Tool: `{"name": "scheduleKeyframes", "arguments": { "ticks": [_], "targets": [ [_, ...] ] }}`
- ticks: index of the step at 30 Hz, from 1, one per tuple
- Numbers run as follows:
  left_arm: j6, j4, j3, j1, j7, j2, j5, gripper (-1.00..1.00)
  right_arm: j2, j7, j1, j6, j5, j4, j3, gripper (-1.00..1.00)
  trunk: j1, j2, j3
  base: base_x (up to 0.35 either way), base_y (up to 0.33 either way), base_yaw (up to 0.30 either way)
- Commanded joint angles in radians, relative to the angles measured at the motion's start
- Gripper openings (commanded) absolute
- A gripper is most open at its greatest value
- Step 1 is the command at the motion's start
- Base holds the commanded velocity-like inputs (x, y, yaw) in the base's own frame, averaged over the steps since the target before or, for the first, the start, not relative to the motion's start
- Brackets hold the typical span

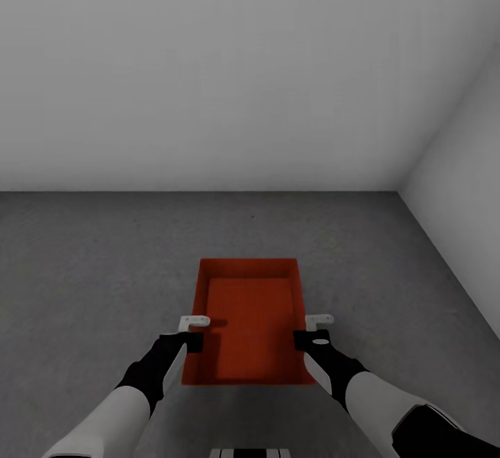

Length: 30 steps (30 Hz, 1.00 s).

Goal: Move the two storage containers from the living room to the garage. In the garage, place one container on the floor and stack the other container on top of it (either order is fine).

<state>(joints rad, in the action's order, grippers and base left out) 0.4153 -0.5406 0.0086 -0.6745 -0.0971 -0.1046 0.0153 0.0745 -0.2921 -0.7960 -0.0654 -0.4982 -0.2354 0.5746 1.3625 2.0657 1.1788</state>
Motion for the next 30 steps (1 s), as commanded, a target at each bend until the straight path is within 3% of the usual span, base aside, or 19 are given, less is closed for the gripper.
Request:
{"name": "scheduleKeyframes", "arguments": {
  "ticks": [1,23,30],
  "targets": [
    [-0.002,-0.004,-0.001,0.000,-0.009,-0.011,0.025,-1.00,0.001,-0.009,0.000,-0.059,-0.017,0.002,0.011,-1.00,0.000,0.000,0.001,0.000,0.000,0.000],
    [-0.001,-0.002,-0.001,0.000,-0.010,-0.022,0.024,-1.00,0.000,-0.009,0.000,-0.059,-0.017,0.002,0.011,-1.00,0.000,0.000,0.002,0.000,0.000,0.000],
    [-0.001,-0.002,-0.001,0.000,-0.010,-0.024,0.025,-1.00,-0.001,-0.008,0.000,-0.059,-0.017,0.001,0.011,-1.00,0.027,0.049,0.024,0.000,0.000,0.000]
  ]
}}
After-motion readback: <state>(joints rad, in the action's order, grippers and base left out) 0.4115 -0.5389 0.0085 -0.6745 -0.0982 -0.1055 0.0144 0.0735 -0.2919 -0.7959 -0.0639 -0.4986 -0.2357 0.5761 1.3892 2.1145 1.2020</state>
